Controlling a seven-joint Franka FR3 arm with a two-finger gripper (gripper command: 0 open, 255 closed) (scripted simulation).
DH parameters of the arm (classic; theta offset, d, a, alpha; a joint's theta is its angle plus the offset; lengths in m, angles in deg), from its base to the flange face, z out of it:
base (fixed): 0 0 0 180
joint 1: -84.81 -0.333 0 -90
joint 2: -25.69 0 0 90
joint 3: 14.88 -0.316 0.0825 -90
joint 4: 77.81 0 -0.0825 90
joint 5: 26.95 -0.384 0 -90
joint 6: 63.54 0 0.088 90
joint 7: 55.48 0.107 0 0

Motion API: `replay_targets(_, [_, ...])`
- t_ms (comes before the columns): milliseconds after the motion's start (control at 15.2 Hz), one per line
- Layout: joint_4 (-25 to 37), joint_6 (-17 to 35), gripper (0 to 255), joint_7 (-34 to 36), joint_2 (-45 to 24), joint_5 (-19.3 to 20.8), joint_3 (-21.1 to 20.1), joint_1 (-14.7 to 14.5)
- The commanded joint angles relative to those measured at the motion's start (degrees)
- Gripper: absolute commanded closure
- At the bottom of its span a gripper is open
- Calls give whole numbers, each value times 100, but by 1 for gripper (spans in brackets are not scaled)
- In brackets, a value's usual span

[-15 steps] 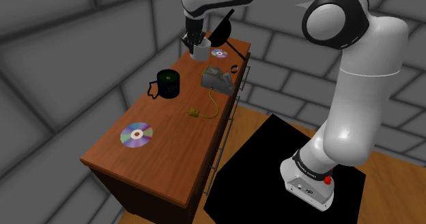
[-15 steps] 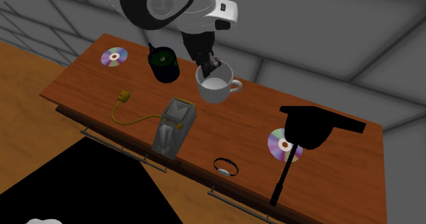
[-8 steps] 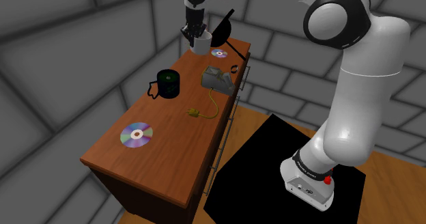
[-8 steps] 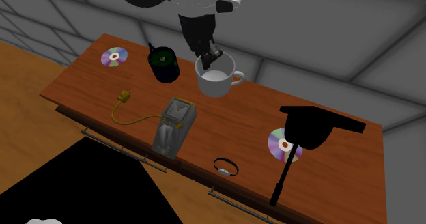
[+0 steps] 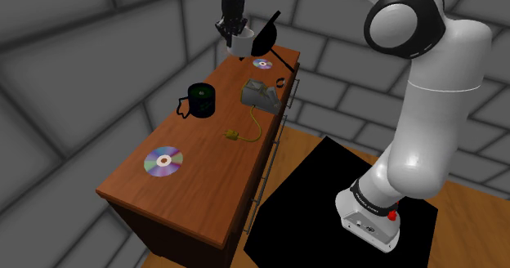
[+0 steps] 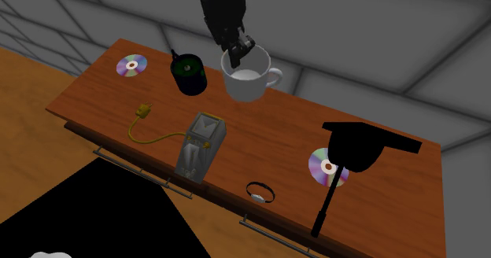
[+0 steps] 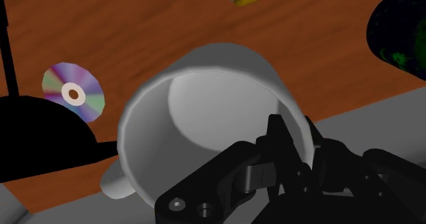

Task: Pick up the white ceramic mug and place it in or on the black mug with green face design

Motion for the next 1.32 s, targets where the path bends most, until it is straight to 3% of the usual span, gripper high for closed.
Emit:
replay_targets(0, [-17, -30, 255, 188, 36, 29, -52, -138])
replay_targets(594, [206, -219, 255, 1250, -56, 185, -348, -914])
replay_targets(1056, [1010, -600, 255, 2085, -534, 323, -562, -1583])
replay_targets(1254, [709, -343, 255, 2101, -491, 322, -560, -1573])
